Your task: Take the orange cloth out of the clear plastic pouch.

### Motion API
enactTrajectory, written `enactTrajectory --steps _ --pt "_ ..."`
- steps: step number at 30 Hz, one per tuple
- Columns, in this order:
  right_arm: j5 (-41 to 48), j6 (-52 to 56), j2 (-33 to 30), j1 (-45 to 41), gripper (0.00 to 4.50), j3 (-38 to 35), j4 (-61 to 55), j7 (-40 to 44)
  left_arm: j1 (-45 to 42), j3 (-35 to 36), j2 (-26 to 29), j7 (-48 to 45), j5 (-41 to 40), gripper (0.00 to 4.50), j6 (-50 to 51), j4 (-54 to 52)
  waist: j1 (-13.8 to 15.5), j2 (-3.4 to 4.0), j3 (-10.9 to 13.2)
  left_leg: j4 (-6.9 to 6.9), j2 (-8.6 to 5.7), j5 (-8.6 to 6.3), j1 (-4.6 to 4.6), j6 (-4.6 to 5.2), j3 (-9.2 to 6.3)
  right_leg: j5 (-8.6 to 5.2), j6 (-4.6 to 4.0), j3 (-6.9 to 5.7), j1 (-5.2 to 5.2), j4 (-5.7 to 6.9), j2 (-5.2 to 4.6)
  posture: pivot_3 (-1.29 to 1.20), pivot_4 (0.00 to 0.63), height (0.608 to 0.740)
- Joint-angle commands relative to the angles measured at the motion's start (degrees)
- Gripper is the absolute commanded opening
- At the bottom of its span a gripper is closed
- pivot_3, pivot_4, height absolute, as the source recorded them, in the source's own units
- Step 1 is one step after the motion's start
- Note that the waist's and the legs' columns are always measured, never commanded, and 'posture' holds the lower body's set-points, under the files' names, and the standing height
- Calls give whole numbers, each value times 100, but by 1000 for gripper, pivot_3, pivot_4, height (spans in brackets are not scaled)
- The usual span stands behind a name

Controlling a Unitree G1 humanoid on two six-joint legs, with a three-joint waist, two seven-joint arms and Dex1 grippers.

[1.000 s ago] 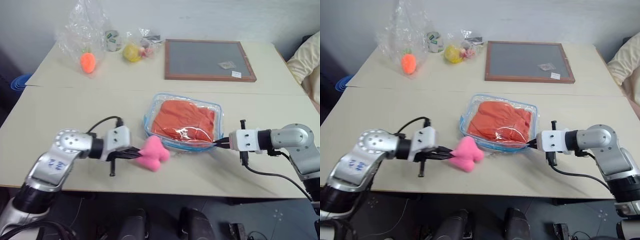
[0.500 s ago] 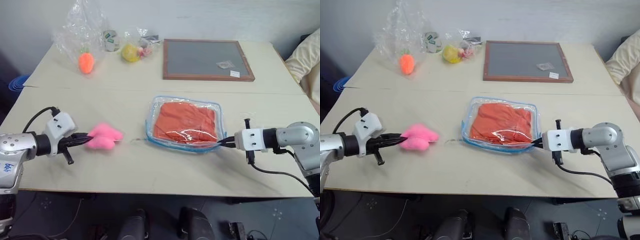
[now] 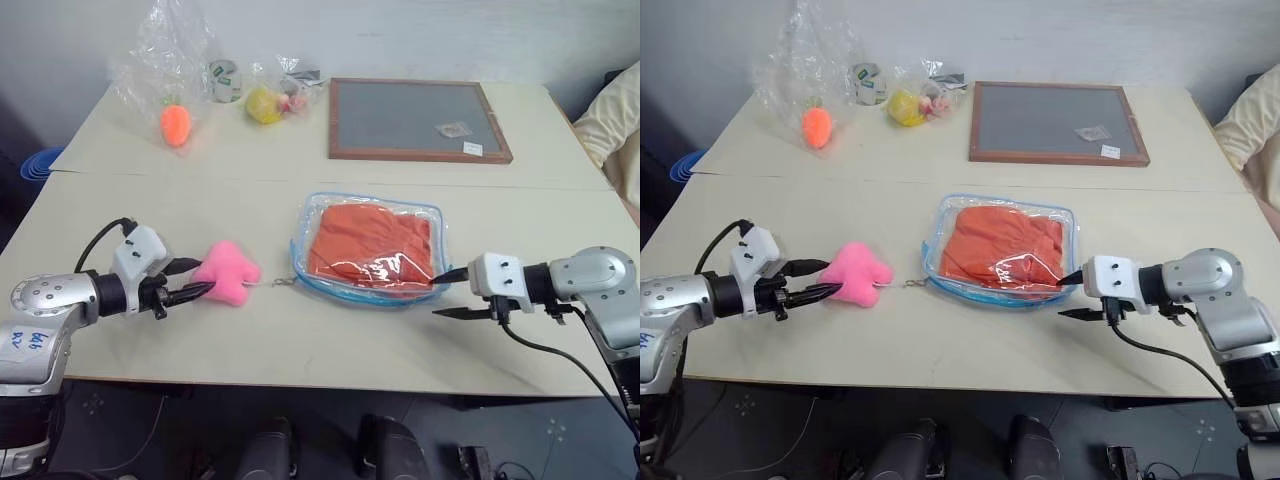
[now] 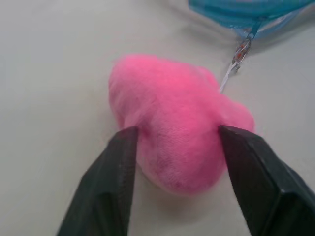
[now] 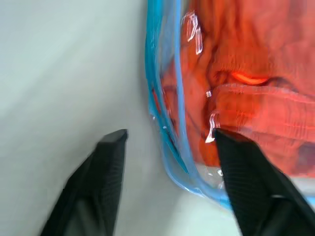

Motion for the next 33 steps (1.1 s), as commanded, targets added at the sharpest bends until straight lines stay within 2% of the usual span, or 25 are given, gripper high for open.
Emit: enactTrajectory --steps 1,2,3,6,9,11,13,18,27,30,33 --pt "591 746 -215 157 4138 -715 -543 -199 110 597 440 -258 -273 3896 122 -287 -1 0 0 0 0 -1 1 -1 0 0 0 0 1 0 0 0 150 740" --pt "840 1142 -238 227 4436 -904 -714 -288 109 703 610 -450 -426 4177 188 -404 -1 0 0 -1 0 -1 1 -1 0 0 0 0 1 -3 0 0 150 740" --pt "1099 1492 -252 325 4500 -1090 -900 -336 70 761 754 -625 -607 4476 287 -541 -2 0 0 -2 2 -2 0 -2 0 0 0 -1 0 -2 1 0 150 740" --pt "1730 2296 -305 625 4500 -1505 -1422 -387 -263 463 980 -813 -790 4476 276 -901 42 2 1 -1 0 -5 1 -2 -2 0 0 1 2 -4 0 0 150 740" --pt "2414 3128 -282 838 4500 -1800 -2021 -619 -1283 -1137 689 -598 218 4476 -449 -1229 123 4 0 2 -11 -6 2 1 -12 1 1 0 13 -3 -6 0 150 740" --pt "2486 3254 -189 904 4500 -1832 -2242 -845 -1877 -2130 189 -348 1105 4476 -1111 -1009 149 6 -3 3 -15 -5 3 2 -6 5 4 7 12 -2 -7 0 150 740" --pt "2463 3293 -152 987 4500 -1818 -2368 -988 -2207 -2779 -356 -128 1738 4476 -1953 -697 156 4 -4 3 -31 -5 1 3 3 5 4 8 7 -1 -4 0 150 740" --pt "2283 3139 -182 1300 4500 -1760 -2588 -1055 -2534 -3308 -1052 85 2387 4476 -3121 59 111 1 -2 -2 -35 -6 -7 2 10 5 4 7 -2 -10 7 0 150 740" --pt "2456 3201 -106 1632 4500 -1994 -2792 -1273 -2683 -3540 -1562 133 2794 4476 -3636 751 128 0 -1 9 -29 -7 -6 8 3 5 5 6 4 -8 2 0 150 740" --pt "2459 3176 -85 1662 4500 -1991 -2809 -1331 -2697 -3529 -1659 175 2843 3883 -3661 850 147 0 -2 13 -28 -7 -6 9 1 6 6 5 6 -7 2 0 150 740" --pt "2465 3163 -72 1708 4500 -1993 -2830 -1366 -2686 -3474 -1732 176 2829 2960 -3652 859 155 0 -2 17 -23 -9 -6 11 -1 6 7 4 8 -7 1 0 150 740"
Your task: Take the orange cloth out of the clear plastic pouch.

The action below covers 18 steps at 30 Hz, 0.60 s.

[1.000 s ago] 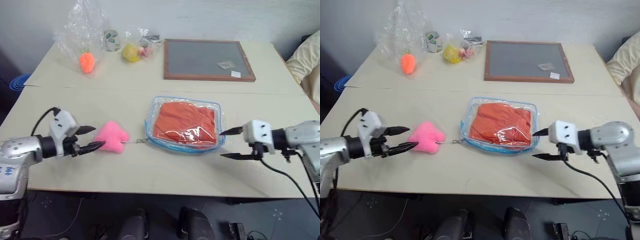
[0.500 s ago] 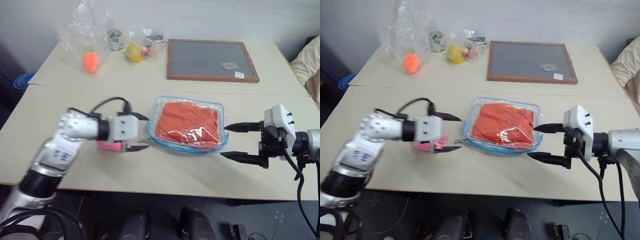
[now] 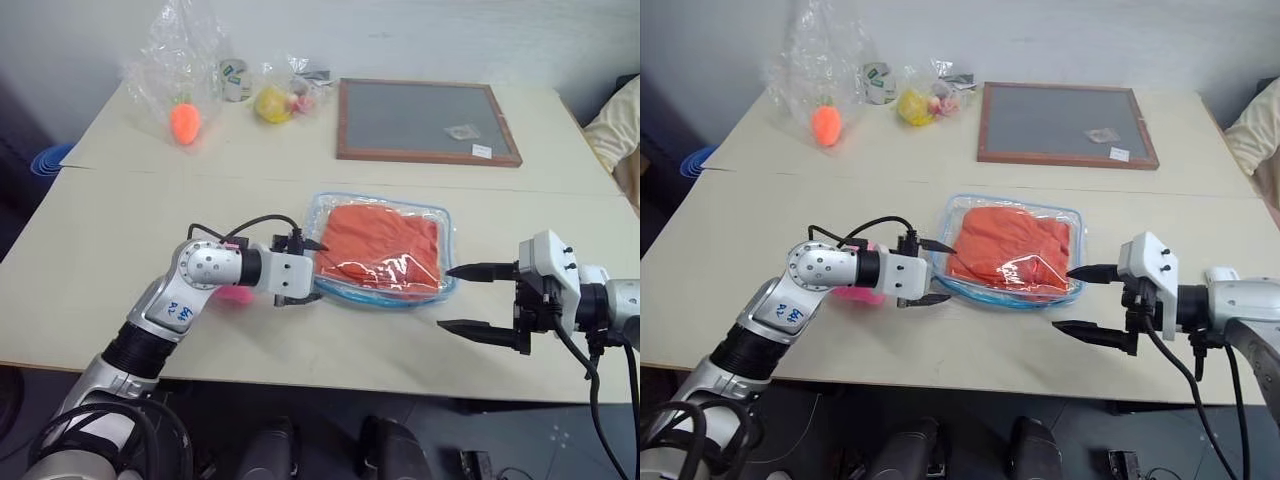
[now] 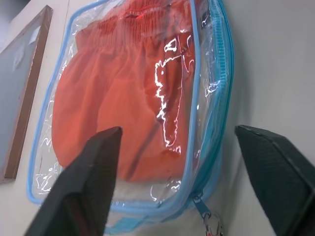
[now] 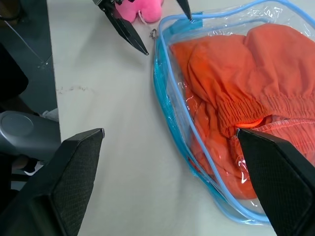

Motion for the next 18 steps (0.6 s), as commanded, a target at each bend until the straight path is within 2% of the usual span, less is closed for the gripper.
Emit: enactTrajectory --steps 1,9,10,13,15,18 --pt "88 -118 54 87 4500 -240 -197 -35 -85 128 -66 64 -38 2591 -42 -41 -1 0 0 0 -1 0 0 0 0 0 0 0 0 0 0 0 150 740" --pt "-92 -309 43 158 4500 -74 -159 -90 -52 201 -318 106 -171 42 370 -112 3 0 0 3 0 -1 0 1 -3 0 1 -2 2 1 0 0 150 740" --pt "-148 -353 39 159 4500 -29 -173 -99 -55 248 -400 150 -236 17 571 -146 3 0 0 4 -1 -1 0 1 -3 0 1 -1 2 1 0 0 150 740" --pt "-345 -481 57 103 3885 164 -251 -189 -64 625 -831 353 -820 0 1547 -377 7 0 0 7 1 -1 -3 2 -5 1 1 -3 3 1 0 0 150 740" --pt "-414 -500 97 89 3208 314 -377 -259 -59 769 -980 411 -1022 0 1998 -518 2 -1 -1 9 9 -1 -4 2 -8 1 2 -3 3 2 -1 0 150 740" --pt "-813 -602 234 -25 2191 739 -532 -588 23 729 -951 410 -987 0 2127 -694 -7 -2 -1 8 10 -1 -3 1 -9 1 2 -5 3 3 0 0 150 740"
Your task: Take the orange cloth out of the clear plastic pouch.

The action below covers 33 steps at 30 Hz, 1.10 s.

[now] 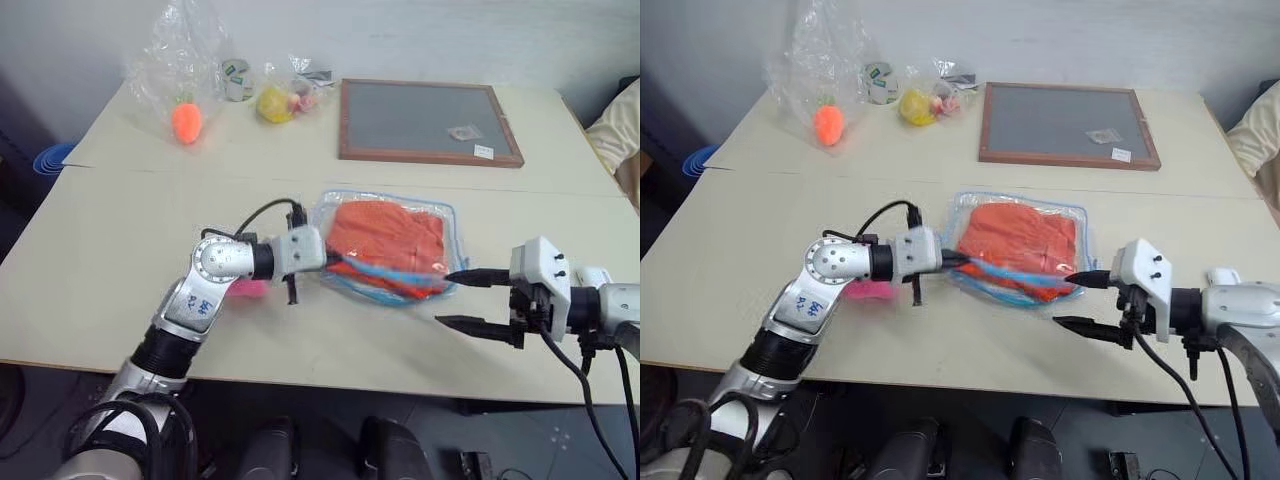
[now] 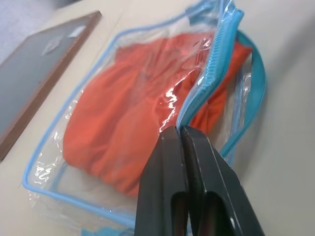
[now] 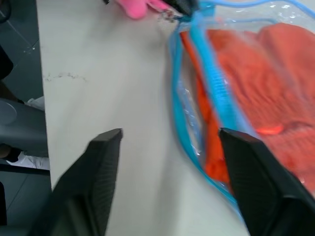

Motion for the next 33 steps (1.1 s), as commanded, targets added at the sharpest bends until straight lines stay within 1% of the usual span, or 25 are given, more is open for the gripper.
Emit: enactTrajectory --steps 1,4,6,9,12,15,16,17,19,22,24,25,29,33 --pt "-409 -198 143 -161 1853 380 -308 -346 37 82 27 85 -97 0 188 -388 -17 0 0 0 -2 0 1 0 1 0 0 1 0 1 0 0 150 740" --pt "-1069 -554 373 -369 765 889 -324 -741 86 70 -34 172 -143 0 406 -570 -20 0 0 1 -2 0 1 0 2 0 0 2 0 2 0 0 150 740" --pt "-1510 -623 721 -638 27 1219 -263 -1249 136 44 -39 199 -142 0 471 -677 -22 0 0 1 -2 0 1 -1 2 0 0 2 0 1 0 0 150 740" --pt "-2354 -751 1220 -952 27 1748 -31 -1966 179 1 -53 244 -114 0 508 -767 -37 0 0 1 -2 1 1 -3 3 0 0 3 -3 2 1 0 150 740" --pt "-2865 -1071 1347 -964 27 2075 182 -2099 152 -25 -103 302 -97 0 554 -791 -1 0 0 1 -3 1 -2 -3 3 0 0 2 -3 0 0 0 150 740" --pt "-3315 -1434 1415 -924 578 2308 366 -2251 83 -44 -153 341 -97 0 616 -799 1 0 0 1 -12 1 -3 -2 4 0 0 2 -2 -2 -1 0 150 740" --pt "-3453 -1529 1435 -926 914 2342 422 -2306 72 -49 -160 346 -96 0 621 -800 -8 0 0 1 -13 1 -3 -2 4 0 0 2 -2 -2 0 0 150 740" --pt "-3463 -1533 1525 -927 1370 2339 435 -2340 60 -51 -172 352 -100 0 633 -809 -13 0 0 1 -15 1 -3 -2 4 0 0 2 -3 0 0 0 150 740" --pt "-3639 -1600 1619 -968 1912 2425 489 -2414 36 -51 -198 357 -124 0 663 -839 -33 0 0 1 -14 1 -2 -2 4 0 0 1 -3 0 1 0 150 740" --pt "-4052 -1685 1732 -1082 2940 2546 673 -2606 26 -53 -219 359 -136 0 694 -876 -44 0 0 1 -13 1 -2 -2 4 0 0 2 -3 1 2 0 150 740" --pt "-4301 -1724 1819 -1177 3710 2625 841 -2723 27 -53 -228 360 -141 0 715 -912 -56 0 0 1 -14 1 -3 -2 5 0 0 3 -3 1 2 0 150 740" --pt "-4387 -1776 1847 -1221 3993 2685 939 -2720 31 -52 -232 363 -148 0 730 -936 -68 0 0 1 -13 1 -2 -3 4 0 0 2 -3 1 2 0 150 740" --pt "-4627 -1903 1988 -1377 3993 2781 1249 -2754 32 -52 -246 375 -154 0 752 -953 -117 0 0 -1 -12 1 -3 -3 3 0 0 1 -3 0 2 0 150 740" --pt "-5190 -2481 1843 -1539 3993 3032 1636 -2739 12 -34 -267 404 -160 0 760 -926 -142 0 0 -1 -11 1 -2 -3 3 0 0 2 -3 0 2 0 150 740"
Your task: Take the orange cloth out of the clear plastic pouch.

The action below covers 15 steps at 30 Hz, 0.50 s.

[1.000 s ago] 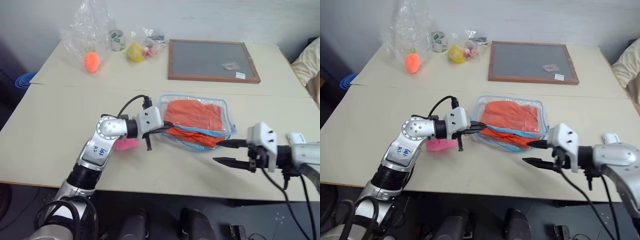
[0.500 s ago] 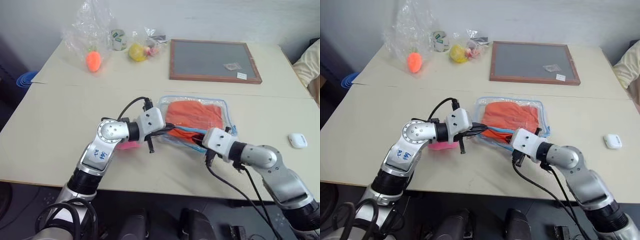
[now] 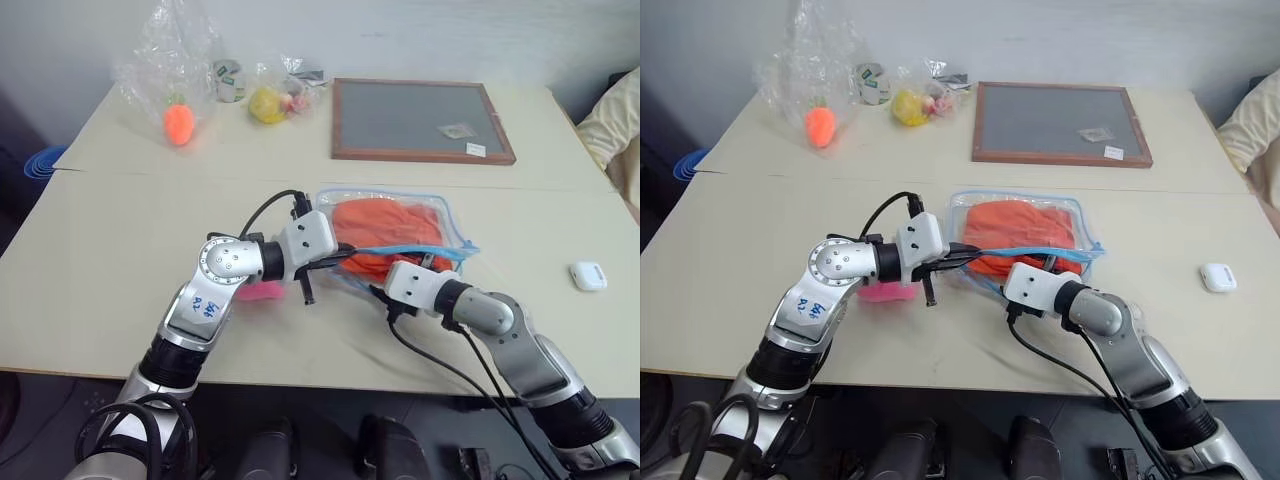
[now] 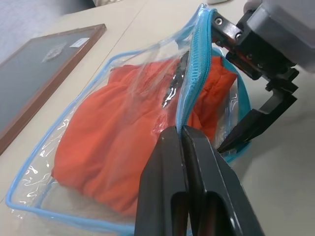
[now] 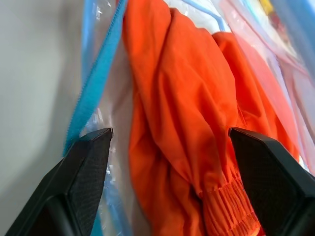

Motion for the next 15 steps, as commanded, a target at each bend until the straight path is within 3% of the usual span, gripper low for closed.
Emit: enactTrajectory --steps 1,15 --pt "-603 -556 -147 -131 3993 252 287 -87 -125 43 -67 86 -117 0 -35 -256 -1 0 0 0 1 0 1 0 0 0 0 1 0 0 0 0 150 740" --pt "-2174 -894 277 -695 3993 723 2018 -881 -188 132 -74 260 -184 0 87 -290 -11 -13 -11 1 17 1 16 -2 0 0 0 2 15 4 0 0 150 740"
